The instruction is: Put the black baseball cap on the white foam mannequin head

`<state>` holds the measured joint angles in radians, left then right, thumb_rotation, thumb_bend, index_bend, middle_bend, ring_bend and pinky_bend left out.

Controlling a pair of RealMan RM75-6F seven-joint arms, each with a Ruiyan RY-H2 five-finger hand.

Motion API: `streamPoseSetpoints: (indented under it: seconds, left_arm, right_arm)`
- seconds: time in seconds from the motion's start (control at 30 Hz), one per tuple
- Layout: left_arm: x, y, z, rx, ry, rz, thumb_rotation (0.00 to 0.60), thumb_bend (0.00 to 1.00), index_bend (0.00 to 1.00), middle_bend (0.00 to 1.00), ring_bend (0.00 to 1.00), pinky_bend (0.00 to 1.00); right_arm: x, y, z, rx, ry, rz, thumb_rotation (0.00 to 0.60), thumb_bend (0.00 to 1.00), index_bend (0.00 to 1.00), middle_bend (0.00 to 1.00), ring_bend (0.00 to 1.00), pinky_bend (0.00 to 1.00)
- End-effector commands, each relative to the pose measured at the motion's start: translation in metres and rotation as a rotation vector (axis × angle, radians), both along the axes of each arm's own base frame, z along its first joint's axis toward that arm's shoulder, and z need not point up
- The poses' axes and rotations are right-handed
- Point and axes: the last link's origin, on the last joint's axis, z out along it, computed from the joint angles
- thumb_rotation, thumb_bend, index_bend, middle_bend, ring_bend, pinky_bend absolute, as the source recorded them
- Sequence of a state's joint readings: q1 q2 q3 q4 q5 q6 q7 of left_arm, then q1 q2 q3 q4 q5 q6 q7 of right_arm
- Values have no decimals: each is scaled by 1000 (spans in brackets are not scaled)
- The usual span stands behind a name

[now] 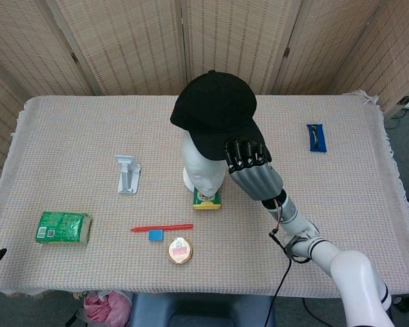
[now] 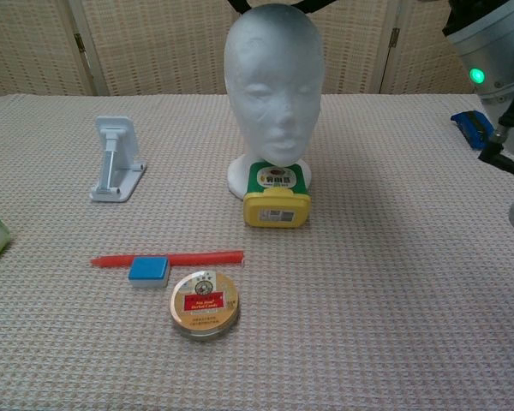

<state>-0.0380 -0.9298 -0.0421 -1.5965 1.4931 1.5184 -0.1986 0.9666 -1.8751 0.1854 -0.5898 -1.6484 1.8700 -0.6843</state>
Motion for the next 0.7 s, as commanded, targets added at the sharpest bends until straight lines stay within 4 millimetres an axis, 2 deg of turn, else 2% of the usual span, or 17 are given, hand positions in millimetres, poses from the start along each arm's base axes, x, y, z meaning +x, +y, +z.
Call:
streamPoseSetpoints:
  seconds: [0.03,0.23,0.4,0.7]
  left_arm:
    - [-1,-1,2,0,-4,-1,600,220,49,0,0,154]
    - [2,-5,4,-1,-9,-19,600,220,49,0,0,154]
    - [3,-6,4,-5,-9,-26,600,220,49,0,0,154]
    - [3,-7,5,-4,-17,-32,600,220,49,0,0,154]
  right_arm:
    - [-1,6,-11,26,6,5,600,603,852,752,739,906]
    - [-22,27,-28,79,33,2,600,600,852,752,738,906]
    - [-38,43,-35,107,41,5,600,600,852,752,739,906]
    - [-49,61,-51,163,74,18,600,600,852,752,739,906]
